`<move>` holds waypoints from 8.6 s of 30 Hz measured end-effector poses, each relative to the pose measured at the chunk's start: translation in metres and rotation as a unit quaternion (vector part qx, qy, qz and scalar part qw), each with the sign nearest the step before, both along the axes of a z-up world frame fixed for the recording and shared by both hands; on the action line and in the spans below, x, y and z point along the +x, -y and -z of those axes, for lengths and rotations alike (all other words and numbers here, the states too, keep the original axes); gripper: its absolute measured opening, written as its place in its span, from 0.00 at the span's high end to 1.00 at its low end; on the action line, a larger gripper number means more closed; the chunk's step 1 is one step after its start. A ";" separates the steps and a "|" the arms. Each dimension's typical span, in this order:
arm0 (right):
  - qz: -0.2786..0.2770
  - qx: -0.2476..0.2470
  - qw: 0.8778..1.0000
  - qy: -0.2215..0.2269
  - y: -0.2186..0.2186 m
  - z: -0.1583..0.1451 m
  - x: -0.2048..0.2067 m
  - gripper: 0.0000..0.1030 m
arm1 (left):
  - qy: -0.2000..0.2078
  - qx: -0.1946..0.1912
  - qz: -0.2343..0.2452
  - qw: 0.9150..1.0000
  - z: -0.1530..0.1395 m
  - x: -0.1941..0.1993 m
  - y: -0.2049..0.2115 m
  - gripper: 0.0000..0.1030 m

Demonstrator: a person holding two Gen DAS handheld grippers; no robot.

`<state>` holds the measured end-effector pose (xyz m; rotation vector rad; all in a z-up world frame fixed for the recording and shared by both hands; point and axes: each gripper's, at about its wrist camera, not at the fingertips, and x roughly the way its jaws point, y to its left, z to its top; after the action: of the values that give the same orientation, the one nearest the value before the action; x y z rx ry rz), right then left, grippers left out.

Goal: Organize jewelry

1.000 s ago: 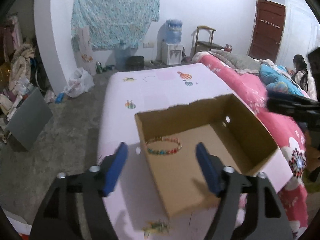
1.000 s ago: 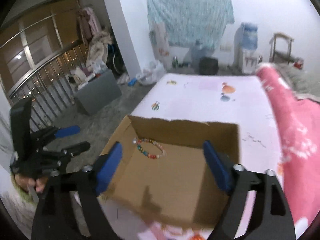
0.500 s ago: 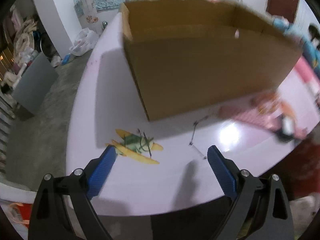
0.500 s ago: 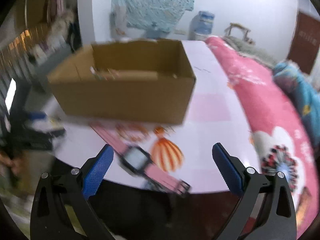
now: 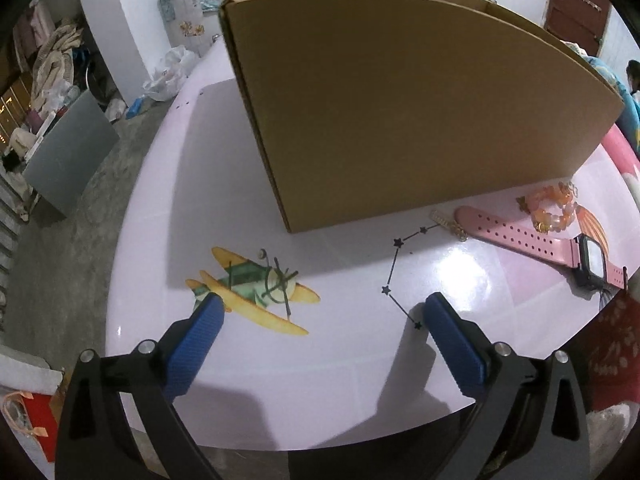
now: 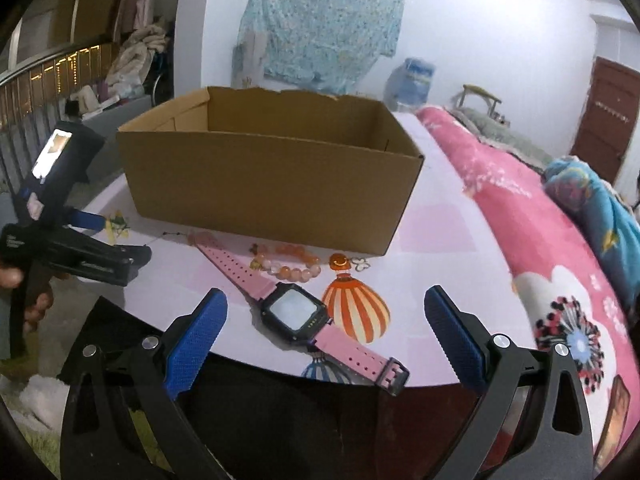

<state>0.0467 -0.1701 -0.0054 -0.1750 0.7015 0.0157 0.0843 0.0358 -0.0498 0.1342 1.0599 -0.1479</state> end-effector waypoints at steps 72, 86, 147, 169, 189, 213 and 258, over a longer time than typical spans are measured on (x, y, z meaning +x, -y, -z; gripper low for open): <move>-0.118 -0.019 0.977 -0.179 0.004 0.023 0.035 0.49 | -0.020 0.018 -0.030 0.999 -0.012 0.011 0.013 0.04; -0.120 -0.001 0.975 -0.185 0.001 0.030 0.039 0.57 | -0.016 0.026 -0.029 0.999 -0.015 0.011 0.017 0.04; -0.168 0.297 0.896 -0.285 0.102 0.011 0.084 0.58 | -0.038 -0.068 0.251 0.965 -0.031 0.024 0.128 0.92; -0.137 0.047 0.969 -0.202 0.058 0.005 0.021 0.98 | -0.063 -0.084 0.230 0.967 -0.027 0.033 0.132 0.92; -0.103 0.013 0.995 0.003 0.042 -0.111 -0.008 0.99 | 0.134 -0.110 0.252 0.952 -0.155 -0.032 0.107 0.95; -0.202 0.038 0.931 -0.301 0.007 -0.057 0.253 0.99 | -0.129 -0.196 0.125 0.964 -0.090 0.189 0.064 0.96; -0.012 0.151 0.979 -0.138 0.059 -0.031 0.038 0.08 | -0.046 -0.142 0.059 0.987 -0.074 0.000 -0.012 0.10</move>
<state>0.0844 -0.2291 0.0254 0.1138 0.9632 0.1717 0.0841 0.0475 0.0240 -0.0693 1.1113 -0.4137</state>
